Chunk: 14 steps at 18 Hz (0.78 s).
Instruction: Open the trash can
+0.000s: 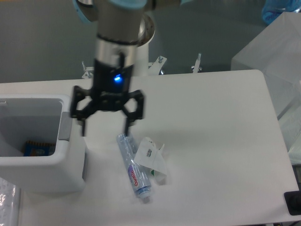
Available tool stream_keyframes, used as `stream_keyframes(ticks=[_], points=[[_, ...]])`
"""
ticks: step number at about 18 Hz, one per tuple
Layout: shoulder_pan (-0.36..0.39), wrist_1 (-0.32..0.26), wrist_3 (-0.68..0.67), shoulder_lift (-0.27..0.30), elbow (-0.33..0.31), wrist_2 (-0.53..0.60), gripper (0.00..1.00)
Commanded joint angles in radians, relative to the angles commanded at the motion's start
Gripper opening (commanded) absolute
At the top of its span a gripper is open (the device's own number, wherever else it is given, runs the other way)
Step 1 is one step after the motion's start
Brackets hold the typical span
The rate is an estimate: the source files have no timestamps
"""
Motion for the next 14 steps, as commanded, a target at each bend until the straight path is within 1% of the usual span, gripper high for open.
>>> stream_keyframes(ticks=[1,2,5,7,9,10,12,14], points=[[0.018,-0.005,0.049,0.005,-0.003,0.011,1.0],[0.035,-0.021,0.107,0.008,-0.002,0.023,1.0],[0.109,-0.086,0.338,0.02,0.001,0.064,1.0],[0.143,-0.129,0.501,0.022,0.0,0.066,1.0],[0.199,-0.182,0.633,0.026,-0.002,0.066,1.0],[0.218,-0.198,0.695,0.026,-0.002,0.066,1.0],[0.247,-0.206,0.801,0.025,-0.003,0.066,1.0],[0.272,-0.204,0.839,0.025,-0.006,0.068,1.0]])
